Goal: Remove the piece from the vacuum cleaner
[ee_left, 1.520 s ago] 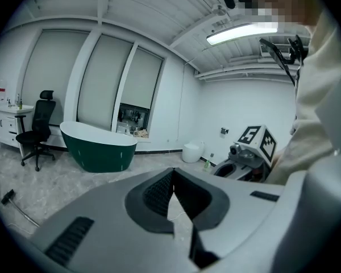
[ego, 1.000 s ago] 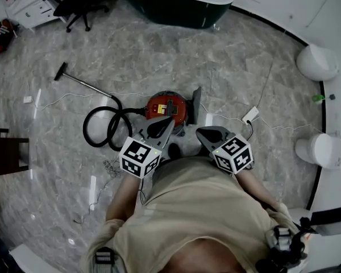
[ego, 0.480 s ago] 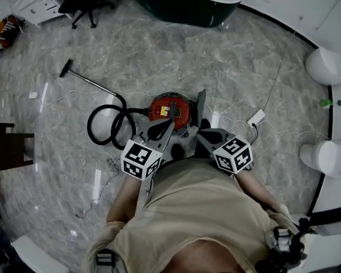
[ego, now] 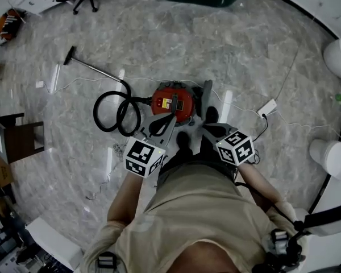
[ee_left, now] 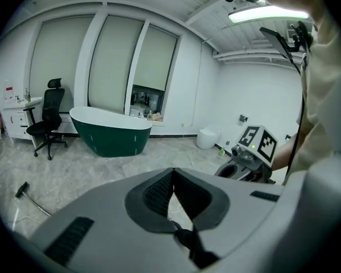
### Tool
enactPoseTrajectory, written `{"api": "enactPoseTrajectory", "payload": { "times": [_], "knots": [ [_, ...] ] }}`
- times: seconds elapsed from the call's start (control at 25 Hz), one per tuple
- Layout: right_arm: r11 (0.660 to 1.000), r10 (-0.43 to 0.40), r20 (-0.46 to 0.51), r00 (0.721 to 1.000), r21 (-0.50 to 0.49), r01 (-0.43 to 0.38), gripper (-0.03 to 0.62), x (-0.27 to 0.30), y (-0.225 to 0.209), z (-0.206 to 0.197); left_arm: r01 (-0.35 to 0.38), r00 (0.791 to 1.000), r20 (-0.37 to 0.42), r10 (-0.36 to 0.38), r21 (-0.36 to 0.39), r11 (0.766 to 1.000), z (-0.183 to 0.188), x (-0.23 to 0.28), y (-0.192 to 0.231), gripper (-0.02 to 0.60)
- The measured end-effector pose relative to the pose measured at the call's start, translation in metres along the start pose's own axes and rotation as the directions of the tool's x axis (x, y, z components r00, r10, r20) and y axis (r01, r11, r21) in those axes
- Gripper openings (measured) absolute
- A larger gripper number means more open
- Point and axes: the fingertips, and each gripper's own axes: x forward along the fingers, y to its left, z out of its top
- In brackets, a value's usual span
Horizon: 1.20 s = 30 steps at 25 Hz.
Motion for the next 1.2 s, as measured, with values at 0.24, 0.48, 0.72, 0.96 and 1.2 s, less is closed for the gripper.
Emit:
{"api": "enactPoseTrajectory", "payload": {
  "times": [0.24,0.48,0.72,0.96,1.2],
  "knots": [
    [0.996,0.007,-0.043,0.999,0.087,-0.003,0.002,0.028,-0.062,-0.010,-0.008,0.997,-0.083,0.007,-0.018,1.000,-0.016,0.040,0.018,-0.006],
    [0.965,0.010,-0.043,0.999,0.264,0.002,0.002,0.067,-0.133,-0.035,-0.002,0.989,-0.147,-0.003,-0.031,1.000,-0.041,0.083,0.033,-0.006],
    [0.921,-0.012,-0.063,0.998,0.387,0.036,0.005,0.107,-0.193,-0.073,-0.010,0.986,-0.168,-0.002,-0.071,0.997,-0.076,0.122,0.041,-0.006],
    [0.907,-0.027,-0.143,0.989,0.412,0.084,0.188,0.159,-0.232,-0.111,-0.010,0.983,-0.183,-0.022,-0.169,0.986,-0.119,0.153,0.046,-0.006],
    [0.904,-0.069,-0.219,0.973,0.399,0.154,0.287,0.203,-0.264,-0.137,-0.017,0.980,-0.195,-0.029,-0.232,0.973,-0.153,0.169,0.054,-0.006]
  ]
}}
